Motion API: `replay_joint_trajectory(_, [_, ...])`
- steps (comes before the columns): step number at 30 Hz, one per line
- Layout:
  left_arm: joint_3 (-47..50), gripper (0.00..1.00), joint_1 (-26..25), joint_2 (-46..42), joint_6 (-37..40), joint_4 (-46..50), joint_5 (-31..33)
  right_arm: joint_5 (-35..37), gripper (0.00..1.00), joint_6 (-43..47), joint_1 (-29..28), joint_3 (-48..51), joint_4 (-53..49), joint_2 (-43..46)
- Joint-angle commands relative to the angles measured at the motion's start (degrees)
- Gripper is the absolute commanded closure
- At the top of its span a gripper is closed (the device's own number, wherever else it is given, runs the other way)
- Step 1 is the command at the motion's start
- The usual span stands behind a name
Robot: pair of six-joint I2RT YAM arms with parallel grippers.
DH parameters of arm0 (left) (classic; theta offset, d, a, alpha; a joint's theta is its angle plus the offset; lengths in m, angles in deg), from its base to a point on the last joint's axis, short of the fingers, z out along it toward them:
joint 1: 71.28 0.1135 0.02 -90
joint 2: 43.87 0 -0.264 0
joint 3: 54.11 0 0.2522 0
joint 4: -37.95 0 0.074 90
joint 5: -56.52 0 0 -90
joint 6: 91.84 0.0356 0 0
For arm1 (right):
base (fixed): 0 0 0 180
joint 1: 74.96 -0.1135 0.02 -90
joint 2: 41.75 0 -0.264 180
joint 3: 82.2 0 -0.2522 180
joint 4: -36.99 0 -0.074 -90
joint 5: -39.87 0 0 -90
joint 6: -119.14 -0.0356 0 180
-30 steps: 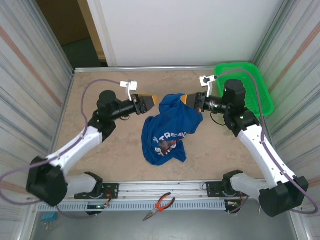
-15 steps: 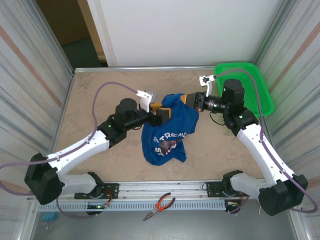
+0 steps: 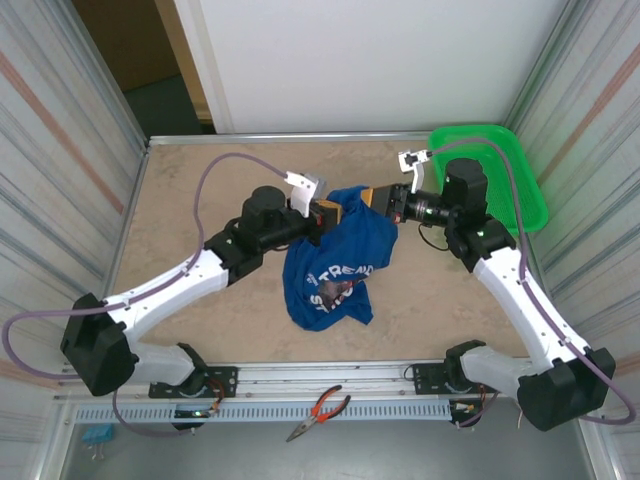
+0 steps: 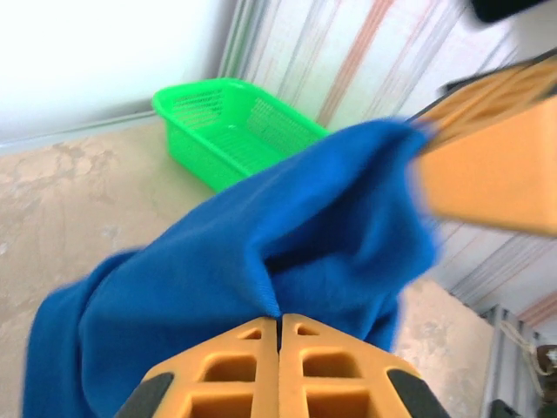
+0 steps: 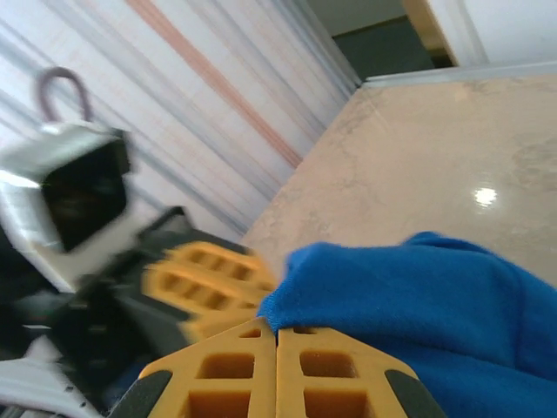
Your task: Fold the inside-out t-shirt
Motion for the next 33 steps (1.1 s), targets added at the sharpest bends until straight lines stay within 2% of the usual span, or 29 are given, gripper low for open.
replay_joint_trajectory(1, [-4.7, 1.0, 2.29, -2.72, -1.86, -1.36, -8.92, 5.58, 1.0, -1.92, 1.96, 2.43, 0.72, -3.8])
replay_joint_trajectory(4, [-4.84, 1.0, 6.14, -2.98, -8.23, -6.76, -18.77, 8.48, 1.0, -4.08, 3.74, 2.87, 1.15, -7.82])
replay_joint_trajectory(6, [-3.55, 1.0, 9.01, -2.39, -14.48, -13.75, -24.79, 8.41, 0.75, -4.73, 4.65, 2.14, 0.34, -9.44])
replay_joint_trajectory(7, [-2.63, 1.0, 10.32, -2.09, -17.5, -17.71, -26.92, 8.93, 0.6, -4.47, 4.77, 1.6, -0.84, -9.6])
replay_joint_trajectory(8, [-1.8, 1.0, 11.41, -1.84, -19.88, -20.42, -28.18, 9.19, 0.52, -3.9, 4.77, 1.29, -1.87, -9.03])
replay_joint_trajectory(14, [-1.32, 1.0, 12.92, -0.99, -21.94, -23.54, -33.33, 10.1, 0.48, -1.16, 3.92, 0.65, -6.57, 0.58])
replay_joint_trajectory(17, [-2.42, 1.0, 12.87, 0.08, -22.34, -23.47, -36.51, 8.67, 0.36, 0.62, 2.48, -0.94, -6.84, 2.28])
replay_joint_trajectory(21, [-3.54, 1.0, 12.66, 0.92, -23.41, -23.65, -39.31, 6.07, 0.3, 2.47, 1.19, -3.75, -6.04, -1.1])
replay_joint_trajectory(26, [-3.32, 1.0, 11.69, 0.49, -22.16, -21.23, -39.94, -0.43, 0.24, -0.14, 0.07, -4.74, -0.01, -6.72])
replay_joint_trajectory(27, [-3.15, 1.0, 11.48, 0.48, -21.98, -21.07, -39.99, -0.58, 0.21, -0.21, -0.64, -4.98, 0.39, -7.79])
replay_joint_trajectory(28, [-2.97, 1.0, 11.23, 0.61, -21.81, -20.85, -40.17, -0.37, 0.11, -0.08, -1.49, -5.05, 0.78, -8.84])
replay_joint_trajectory(29, [-2.78, 1.0, 11.12, 0.78, -21.77, -20.77, -40.39, -0.11, 0.07, -0.16, -2.1, -4.99, 1.36, -9.55])
replay_joint_trajectory(33, [-1.49, 1.0, 10.59, 1.57, -21.76, -20.75, -40.89, -2.32, 0.06, -3.89, -3.33, -3.88, 7.86, -14.16])
